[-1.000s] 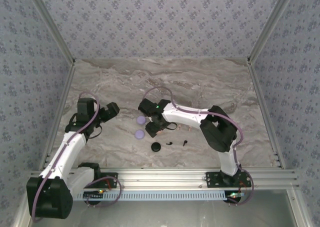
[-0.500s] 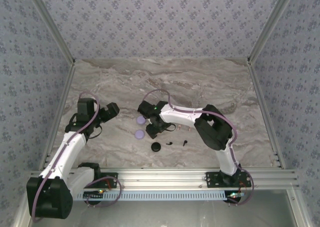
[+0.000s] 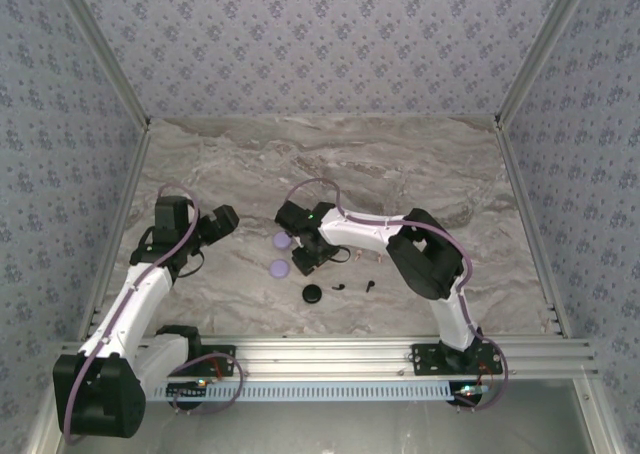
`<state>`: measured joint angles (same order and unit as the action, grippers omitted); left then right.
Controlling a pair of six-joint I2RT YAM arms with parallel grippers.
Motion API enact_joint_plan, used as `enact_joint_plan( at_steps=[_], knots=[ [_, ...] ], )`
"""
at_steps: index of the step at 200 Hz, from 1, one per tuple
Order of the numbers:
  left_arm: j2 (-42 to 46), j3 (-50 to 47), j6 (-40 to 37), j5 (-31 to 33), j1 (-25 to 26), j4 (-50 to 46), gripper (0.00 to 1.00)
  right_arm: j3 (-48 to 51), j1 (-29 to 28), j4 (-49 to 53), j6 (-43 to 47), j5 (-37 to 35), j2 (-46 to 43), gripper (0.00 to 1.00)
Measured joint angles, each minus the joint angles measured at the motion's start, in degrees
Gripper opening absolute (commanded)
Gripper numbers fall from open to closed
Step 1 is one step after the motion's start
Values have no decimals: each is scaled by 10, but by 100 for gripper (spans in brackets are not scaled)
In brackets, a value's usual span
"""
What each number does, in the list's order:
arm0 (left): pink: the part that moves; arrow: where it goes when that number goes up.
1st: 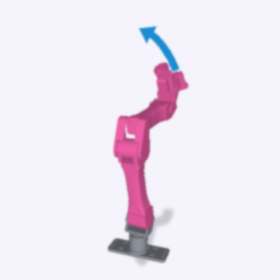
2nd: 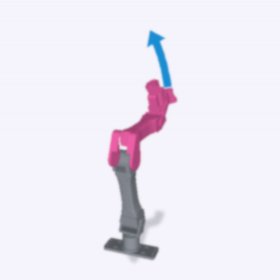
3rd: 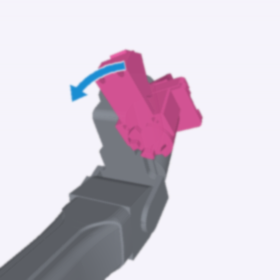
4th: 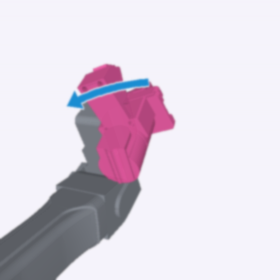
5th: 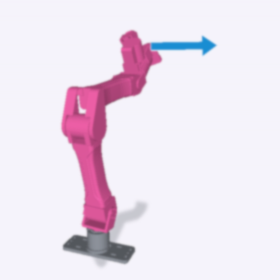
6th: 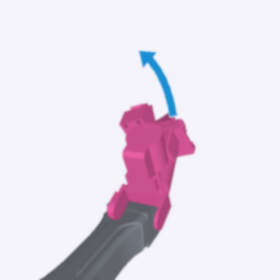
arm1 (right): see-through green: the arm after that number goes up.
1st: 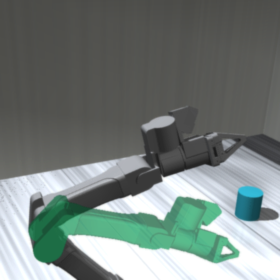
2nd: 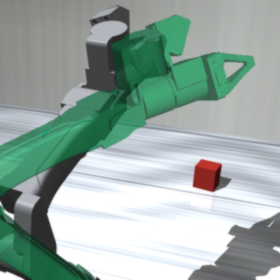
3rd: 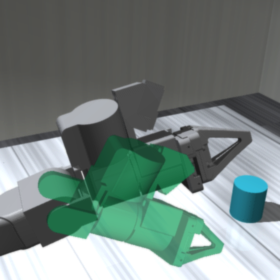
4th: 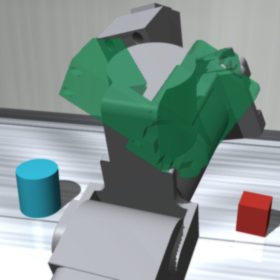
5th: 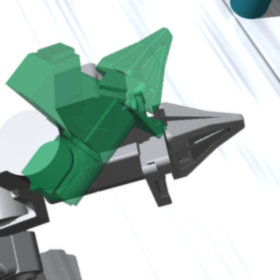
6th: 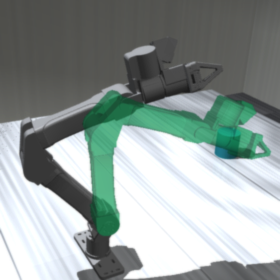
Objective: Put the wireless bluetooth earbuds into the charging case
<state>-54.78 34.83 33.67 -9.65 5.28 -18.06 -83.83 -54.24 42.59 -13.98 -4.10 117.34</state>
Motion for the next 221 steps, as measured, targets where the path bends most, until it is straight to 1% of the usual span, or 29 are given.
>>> enact_joint_plan(
  at_steps=[20, 69, 78, 98, 124, 147, 182, 204, 221],
  knots=[
    [0, 3, 0, -1, 0, -2, 99, 7, 2, -11, 0, 0, -4, 52],
    [0, 17, 0, -19, 1, -2, 99, 48, 5, -39, 28, -17, -50, 50],
    [-1, 21, 0, -33, 1, -2, 99, 75, 7, -68, 49, -24, -75, 50],
    [-3, 30, 3, -70, 2, 5, 99, 128, 14, -91, 90, -29, -154, 50],
    [-12, 33, 16, -135, 10, 40, 98, 189, 35, -161, 151, -29, -269, 50],
    [-19, 34, 29, -192, 23, 73, 95, 237, 55, -228, 207, -23, -347, 49],
    [-34, 65, 33, -264, 62, 94, 88, 292, 77, -302, 301, 0, -419, 49],
    [-47, 97, 26, -297, 102, 104, 84, 303, 83, -329, 351, 15, -444, 49],
    [-62, 118, 19, -310, 137, 111, 79, 304, 84, -341, 383, 24, -459, 49]
  ],
)
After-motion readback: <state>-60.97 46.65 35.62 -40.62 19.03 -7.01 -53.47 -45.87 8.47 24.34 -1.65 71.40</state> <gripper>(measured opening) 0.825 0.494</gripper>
